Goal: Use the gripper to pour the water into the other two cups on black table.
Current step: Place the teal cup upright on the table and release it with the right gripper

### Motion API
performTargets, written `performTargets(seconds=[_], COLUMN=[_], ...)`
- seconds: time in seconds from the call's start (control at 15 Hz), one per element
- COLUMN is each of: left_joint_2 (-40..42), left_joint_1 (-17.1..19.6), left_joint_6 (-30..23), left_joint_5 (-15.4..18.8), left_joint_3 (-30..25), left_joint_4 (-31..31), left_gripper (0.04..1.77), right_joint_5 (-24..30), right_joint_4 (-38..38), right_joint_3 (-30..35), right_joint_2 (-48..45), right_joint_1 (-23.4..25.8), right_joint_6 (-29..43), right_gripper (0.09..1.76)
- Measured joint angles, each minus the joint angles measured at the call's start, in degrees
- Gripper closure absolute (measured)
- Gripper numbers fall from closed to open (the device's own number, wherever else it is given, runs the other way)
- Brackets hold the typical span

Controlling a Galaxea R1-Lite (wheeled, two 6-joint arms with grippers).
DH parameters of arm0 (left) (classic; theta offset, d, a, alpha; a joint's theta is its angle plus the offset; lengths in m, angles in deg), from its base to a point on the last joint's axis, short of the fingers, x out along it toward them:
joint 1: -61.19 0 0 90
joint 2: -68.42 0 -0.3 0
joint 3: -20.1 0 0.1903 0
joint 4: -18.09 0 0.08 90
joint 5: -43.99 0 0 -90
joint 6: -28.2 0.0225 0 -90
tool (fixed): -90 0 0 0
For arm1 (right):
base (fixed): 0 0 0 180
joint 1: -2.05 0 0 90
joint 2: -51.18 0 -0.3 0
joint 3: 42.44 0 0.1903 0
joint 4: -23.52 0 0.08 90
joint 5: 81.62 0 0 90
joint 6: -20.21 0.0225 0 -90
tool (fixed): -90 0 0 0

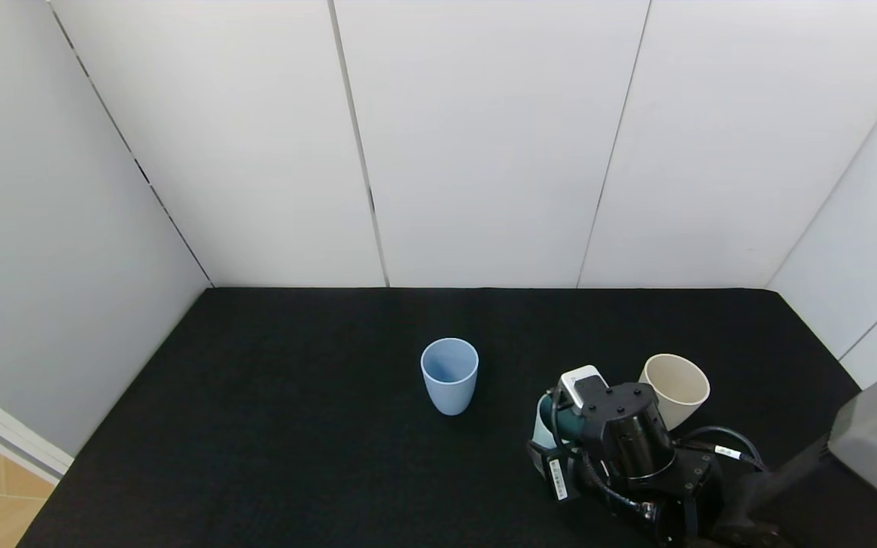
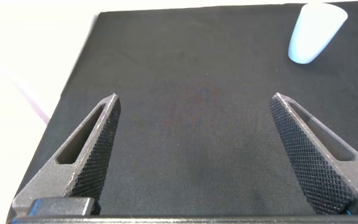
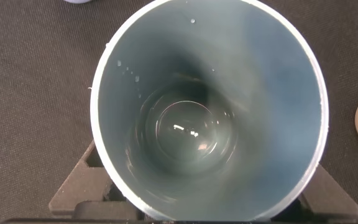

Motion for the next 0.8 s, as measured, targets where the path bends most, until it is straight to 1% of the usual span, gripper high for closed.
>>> performTargets(seconds=[0.8], left_joint_2=[0.0], left_joint_1=[0.0], left_joint_6=[0.02], left_joint_5=[0.0], left_joint_3=[-0.02], left_joint_4=[0.0], left_gripper=[0.09], right_joint_5=[0.0], right_joint_4=[0.02], right_joint_3=[0.63], right_joint_2=[0.18], right_joint_1=[-0.28], right_joint_6=[-0.01], right_gripper=[0.65])
